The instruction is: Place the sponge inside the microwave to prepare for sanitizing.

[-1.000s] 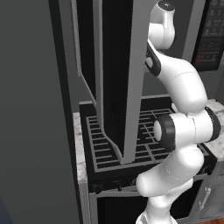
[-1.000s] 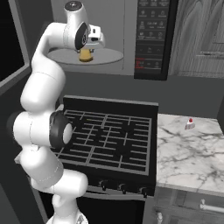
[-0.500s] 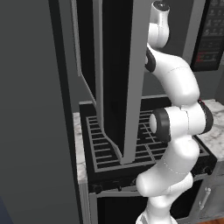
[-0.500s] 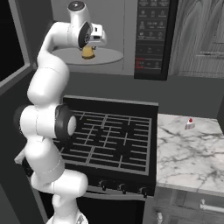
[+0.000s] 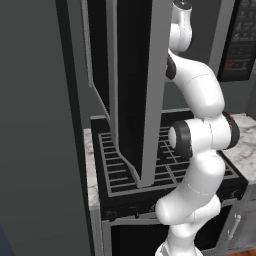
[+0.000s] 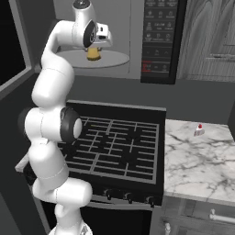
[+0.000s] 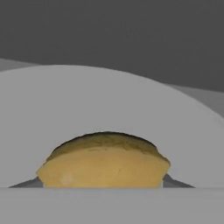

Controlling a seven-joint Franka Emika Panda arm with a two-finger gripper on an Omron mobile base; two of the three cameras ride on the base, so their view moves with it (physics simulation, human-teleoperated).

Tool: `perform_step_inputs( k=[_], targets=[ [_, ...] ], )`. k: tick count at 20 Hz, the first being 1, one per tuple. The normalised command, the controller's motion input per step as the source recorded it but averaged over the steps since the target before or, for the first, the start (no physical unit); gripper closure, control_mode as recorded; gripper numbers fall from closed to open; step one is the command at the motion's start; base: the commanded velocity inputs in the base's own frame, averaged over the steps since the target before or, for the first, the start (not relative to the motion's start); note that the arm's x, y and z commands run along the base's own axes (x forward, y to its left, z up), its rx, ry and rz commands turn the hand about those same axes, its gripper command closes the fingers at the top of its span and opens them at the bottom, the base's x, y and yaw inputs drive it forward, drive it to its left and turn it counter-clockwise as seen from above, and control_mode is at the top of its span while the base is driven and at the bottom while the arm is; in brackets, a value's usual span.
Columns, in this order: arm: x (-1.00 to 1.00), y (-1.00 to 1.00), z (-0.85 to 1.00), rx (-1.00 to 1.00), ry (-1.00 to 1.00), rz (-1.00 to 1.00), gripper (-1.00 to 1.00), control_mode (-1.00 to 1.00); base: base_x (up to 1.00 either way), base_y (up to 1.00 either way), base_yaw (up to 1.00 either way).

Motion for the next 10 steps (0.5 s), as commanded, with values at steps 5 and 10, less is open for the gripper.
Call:
perform_step_inputs(
  k=[5, 10],
  targets=[
    [0.00, 0.00, 0.00, 0.00, 0.00, 0.00, -1.00, -1.00, 0.00, 0.00, 0.00],
    [0.00, 0.00, 0.00, 0.00, 0.00, 0.00, -1.00, -1.00, 0.00, 0.00, 0.00]
  ],
)
